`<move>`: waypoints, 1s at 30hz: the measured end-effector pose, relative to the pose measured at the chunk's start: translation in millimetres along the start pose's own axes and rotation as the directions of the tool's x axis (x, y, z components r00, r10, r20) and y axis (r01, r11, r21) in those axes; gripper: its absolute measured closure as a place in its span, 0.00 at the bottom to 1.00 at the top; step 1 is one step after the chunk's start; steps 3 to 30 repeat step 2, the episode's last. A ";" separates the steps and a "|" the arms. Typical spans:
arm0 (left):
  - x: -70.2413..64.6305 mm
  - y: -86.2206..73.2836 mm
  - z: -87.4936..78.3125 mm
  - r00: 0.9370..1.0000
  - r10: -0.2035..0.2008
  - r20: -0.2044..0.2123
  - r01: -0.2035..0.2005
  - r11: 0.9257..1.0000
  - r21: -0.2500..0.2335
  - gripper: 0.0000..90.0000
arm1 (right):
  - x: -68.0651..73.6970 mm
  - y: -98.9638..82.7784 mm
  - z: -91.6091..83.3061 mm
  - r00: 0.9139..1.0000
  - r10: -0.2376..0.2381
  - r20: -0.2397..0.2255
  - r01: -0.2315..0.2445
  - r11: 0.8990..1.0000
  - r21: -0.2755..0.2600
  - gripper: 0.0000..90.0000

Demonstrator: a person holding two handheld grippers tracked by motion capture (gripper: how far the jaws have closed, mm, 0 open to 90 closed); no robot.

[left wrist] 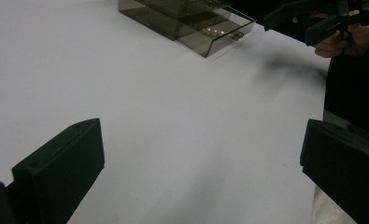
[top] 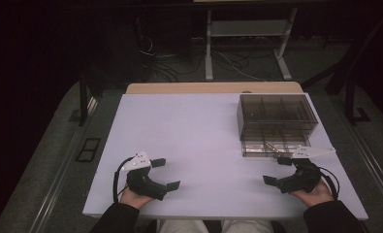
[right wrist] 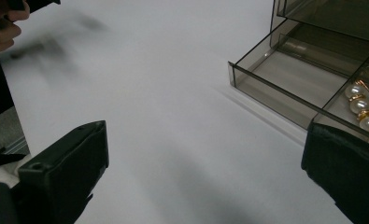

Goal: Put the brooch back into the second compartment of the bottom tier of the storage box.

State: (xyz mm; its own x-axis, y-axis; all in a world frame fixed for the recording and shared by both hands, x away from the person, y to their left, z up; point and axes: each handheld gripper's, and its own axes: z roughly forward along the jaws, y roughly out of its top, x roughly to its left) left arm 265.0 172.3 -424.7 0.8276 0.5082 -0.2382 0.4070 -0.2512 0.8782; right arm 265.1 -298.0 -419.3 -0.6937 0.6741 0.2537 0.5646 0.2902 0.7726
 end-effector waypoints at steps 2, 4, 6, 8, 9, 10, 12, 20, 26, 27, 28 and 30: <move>0.1 0.2 0.0 1.000 -0.001 0.000 0.001 1.000 0.000 0.00 | 0.2 -1.2 -0.8 1.000 -0.010 0.002 0.010 1.000 -0.007 0.00; 0.1 0.2 0.0 1.000 -0.001 0.000 0.001 1.000 0.000 0.00 | 0.2 -1.2 -0.8 1.000 -0.010 0.002 0.010 1.000 -0.007 0.00; 0.1 0.2 0.0 1.000 -0.001 0.000 0.001 1.000 0.000 0.00 | 0.2 -1.2 -0.8 1.000 -0.010 0.002 0.010 1.000 -0.007 0.00; 0.1 0.2 0.0 1.000 -0.001 0.000 0.001 1.000 0.000 0.00 | 0.2 -1.2 -0.8 1.000 -0.010 0.002 0.010 1.000 -0.007 0.00; 0.1 0.2 0.0 1.000 -0.001 0.000 0.001 1.000 0.000 0.00 | 0.2 -1.2 -0.8 1.000 -0.010 0.002 0.010 1.000 -0.007 0.00; 0.1 0.2 0.0 1.000 -0.001 0.000 0.001 1.000 0.000 0.00 | 0.2 -1.2 -0.8 1.000 -0.010 0.002 0.010 1.000 -0.007 0.00; 0.1 0.2 0.0 1.000 -0.001 0.000 0.001 1.000 0.000 0.00 | 0.2 -1.2 -0.8 1.000 -0.010 0.002 0.010 1.000 -0.007 0.00; 0.1 0.2 0.0 1.000 -0.001 0.000 0.001 1.000 0.000 0.00 | 0.2 -1.2 -0.8 1.000 -0.010 0.002 0.010 1.000 -0.007 0.00; 0.1 0.2 0.0 1.000 -0.001 0.000 0.001 1.000 0.000 0.00 | 0.2 -1.2 -0.8 1.000 -0.010 0.002 0.010 1.000 -0.007 0.00; 0.1 0.2 0.0 1.000 -0.001 0.000 0.001 1.000 0.000 0.00 | 0.2 -1.2 -0.8 1.000 -0.010 0.002 0.010 1.000 -0.007 0.00; 0.1 0.2 0.0 1.000 -0.001 0.000 0.001 1.000 0.000 0.00 | 0.2 -1.2 -0.8 1.000 -0.010 0.002 0.010 1.000 -0.007 0.00; 0.1 0.2 0.0 1.000 -0.001 0.000 0.001 1.000 0.000 0.00 | 0.2 -1.2 -0.8 1.000 -0.010 0.002 0.010 1.000 -0.007 0.00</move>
